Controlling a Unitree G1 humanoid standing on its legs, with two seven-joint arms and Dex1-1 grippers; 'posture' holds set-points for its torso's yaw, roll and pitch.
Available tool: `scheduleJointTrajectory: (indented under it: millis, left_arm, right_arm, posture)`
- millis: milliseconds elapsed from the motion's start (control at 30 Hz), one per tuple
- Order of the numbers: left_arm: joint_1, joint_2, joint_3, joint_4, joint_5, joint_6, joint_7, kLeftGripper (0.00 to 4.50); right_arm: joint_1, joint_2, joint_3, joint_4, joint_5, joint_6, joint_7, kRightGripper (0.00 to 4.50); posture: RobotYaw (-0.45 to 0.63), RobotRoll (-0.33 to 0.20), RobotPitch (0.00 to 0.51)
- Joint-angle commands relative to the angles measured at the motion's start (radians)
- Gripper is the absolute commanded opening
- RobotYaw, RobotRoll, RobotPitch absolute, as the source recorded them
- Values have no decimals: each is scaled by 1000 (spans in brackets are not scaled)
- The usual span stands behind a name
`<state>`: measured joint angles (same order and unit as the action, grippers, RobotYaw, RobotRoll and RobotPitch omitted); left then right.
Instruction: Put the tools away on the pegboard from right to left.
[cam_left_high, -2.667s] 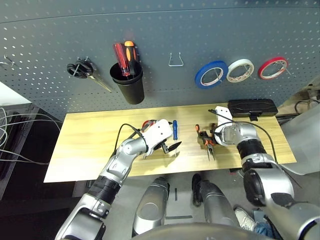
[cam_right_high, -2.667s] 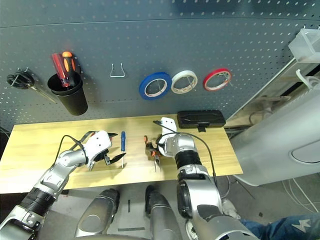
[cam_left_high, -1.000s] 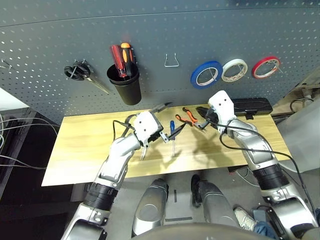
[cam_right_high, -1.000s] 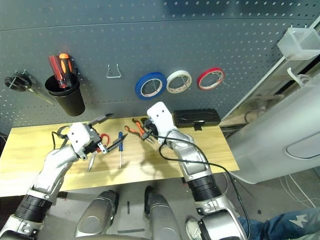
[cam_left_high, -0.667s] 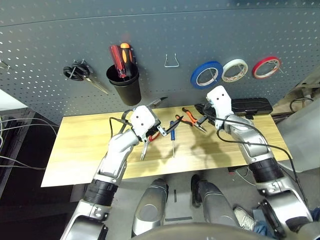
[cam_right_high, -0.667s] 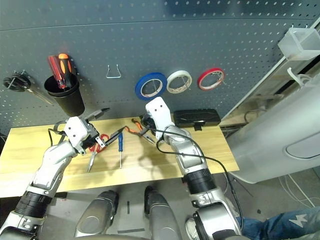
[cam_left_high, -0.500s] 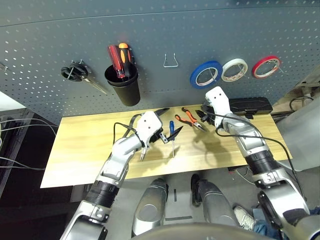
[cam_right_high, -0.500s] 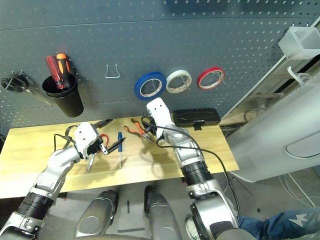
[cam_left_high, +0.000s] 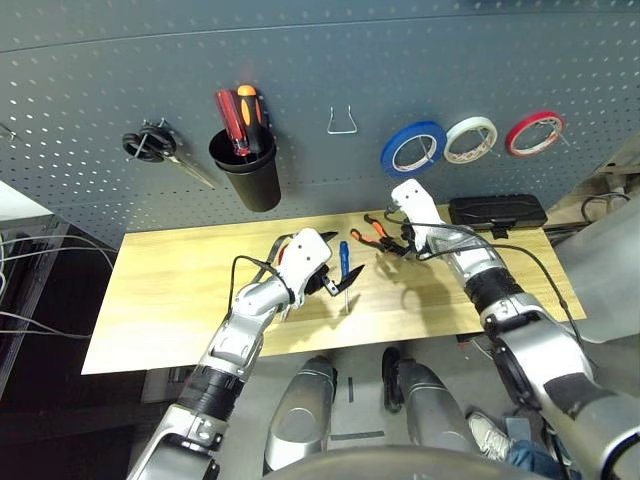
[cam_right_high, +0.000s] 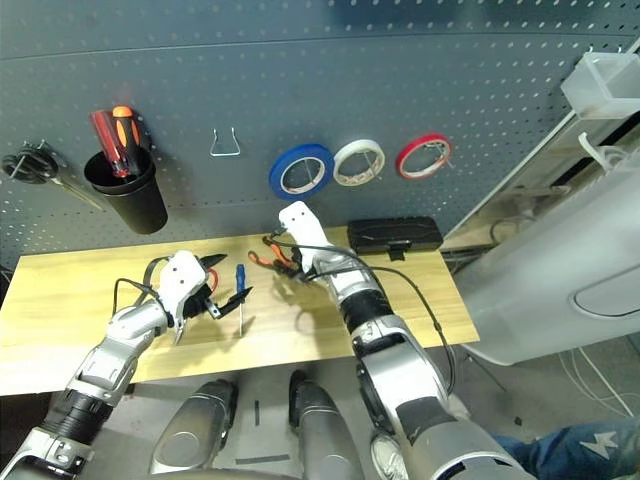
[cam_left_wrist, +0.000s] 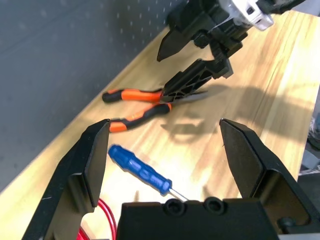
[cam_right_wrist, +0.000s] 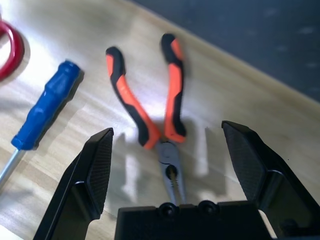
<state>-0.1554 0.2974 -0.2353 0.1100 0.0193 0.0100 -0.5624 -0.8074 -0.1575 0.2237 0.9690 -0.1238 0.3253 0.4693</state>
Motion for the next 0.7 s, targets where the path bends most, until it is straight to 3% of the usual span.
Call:
scheduleJointTrajectory:
  millis: [33,167,633,700]
  left_arm:
    - [23,-2,-15,-27,13,39,4,4500]
    - [66,-4,-24,-94,17,85,16,4500]
    - [142,0,-25,-169,18,141,46,4500]
    - [144,2,-23,-172,18,144,48,4500]
  right_arm:
    - [-17,11,7,76,-23,-28,-7,4468]
    - [-34,9,9,124,-46,-44,-21,4468]
    - [-100,25,-11,258,-85,-104,-87,4468]
    - [-100,25,-12,268,-89,-109,-93,4090]
  posture:
    - [262,0,287]
    - [292,0,328]
    - [332,0,344]
    - [343,0,343]
